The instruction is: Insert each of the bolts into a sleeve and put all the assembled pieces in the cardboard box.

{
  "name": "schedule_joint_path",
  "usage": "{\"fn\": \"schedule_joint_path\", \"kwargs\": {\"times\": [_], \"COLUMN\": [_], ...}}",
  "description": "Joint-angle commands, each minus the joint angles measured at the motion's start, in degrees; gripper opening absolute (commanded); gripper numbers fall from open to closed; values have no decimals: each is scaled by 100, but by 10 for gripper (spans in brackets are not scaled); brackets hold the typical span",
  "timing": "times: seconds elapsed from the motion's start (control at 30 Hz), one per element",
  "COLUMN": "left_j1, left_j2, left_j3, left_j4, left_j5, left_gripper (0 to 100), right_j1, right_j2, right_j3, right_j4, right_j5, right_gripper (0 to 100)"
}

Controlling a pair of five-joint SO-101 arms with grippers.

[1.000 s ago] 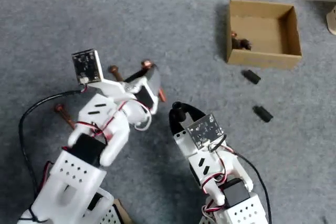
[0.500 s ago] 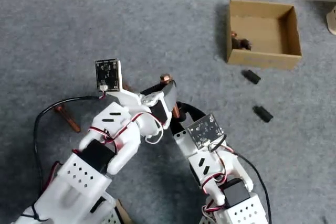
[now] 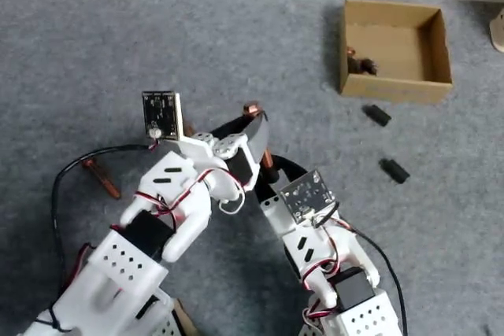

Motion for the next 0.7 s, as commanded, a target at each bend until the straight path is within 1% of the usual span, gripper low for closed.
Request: {"fn": "schedule_joint_path", "kwargs": {"times": [0.0,0.07,0.67], "left_j1": [-145,-163,-127], "left_j2": [-127,-127,-127], "left_j3": [251,374,251], "left_j4": [-703,-914,-1090], "left_j5": [-369,-457,-457], "left_gripper": [6,6,6], "right_j1": [-57,-57,-75], "right_j2": [-92,-92,-92], "right_j3": [593,593,593], "right_j4": [-163,-163,-163], "right_j5": [-35,-35,-53], "right_gripper": [5,5,5]}}
